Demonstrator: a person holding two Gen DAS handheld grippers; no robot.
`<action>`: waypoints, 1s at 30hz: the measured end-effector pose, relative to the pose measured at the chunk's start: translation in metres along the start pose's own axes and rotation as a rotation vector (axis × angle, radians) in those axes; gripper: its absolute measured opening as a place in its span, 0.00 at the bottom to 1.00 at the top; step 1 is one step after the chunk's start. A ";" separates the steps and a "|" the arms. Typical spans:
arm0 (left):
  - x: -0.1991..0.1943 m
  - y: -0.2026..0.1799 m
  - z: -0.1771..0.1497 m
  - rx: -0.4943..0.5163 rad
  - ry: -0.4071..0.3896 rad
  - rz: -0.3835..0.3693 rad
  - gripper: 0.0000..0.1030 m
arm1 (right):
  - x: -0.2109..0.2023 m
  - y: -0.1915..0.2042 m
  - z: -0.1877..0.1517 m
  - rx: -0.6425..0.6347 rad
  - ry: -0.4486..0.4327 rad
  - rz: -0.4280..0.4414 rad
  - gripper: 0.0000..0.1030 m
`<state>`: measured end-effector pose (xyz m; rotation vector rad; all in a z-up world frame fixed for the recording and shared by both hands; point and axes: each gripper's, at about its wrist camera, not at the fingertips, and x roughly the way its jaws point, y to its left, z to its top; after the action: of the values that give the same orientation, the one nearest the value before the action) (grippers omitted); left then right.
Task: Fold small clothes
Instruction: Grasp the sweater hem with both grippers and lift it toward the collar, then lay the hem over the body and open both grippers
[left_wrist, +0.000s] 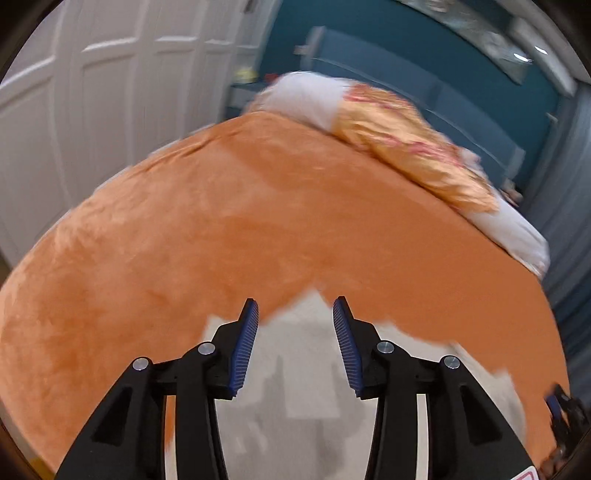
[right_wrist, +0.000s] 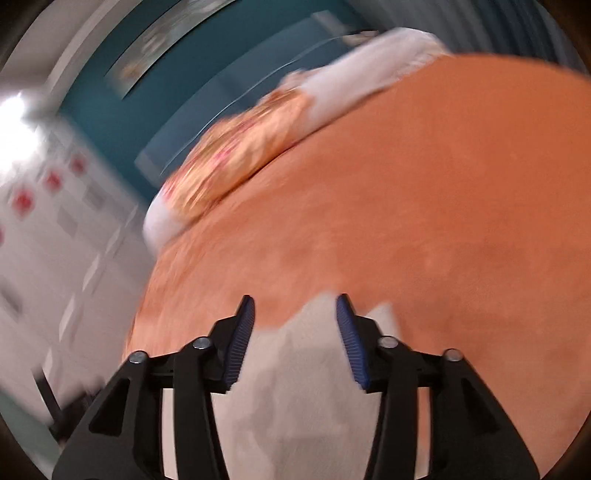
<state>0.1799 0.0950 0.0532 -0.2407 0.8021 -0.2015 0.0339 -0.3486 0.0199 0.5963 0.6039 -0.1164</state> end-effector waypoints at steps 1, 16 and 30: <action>-0.007 -0.010 -0.010 0.034 0.029 -0.030 0.39 | -0.004 0.018 -0.013 -0.067 0.041 0.016 0.30; -0.004 0.011 -0.132 0.229 0.310 0.079 0.09 | -0.016 0.001 -0.131 -0.210 0.350 -0.140 0.00; 0.003 0.021 -0.015 -0.014 0.168 0.001 0.59 | -0.007 0.009 -0.010 -0.133 0.131 -0.231 0.43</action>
<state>0.1726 0.1121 0.0349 -0.2383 0.9709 -0.2169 0.0253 -0.3362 0.0218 0.4059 0.8010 -0.2540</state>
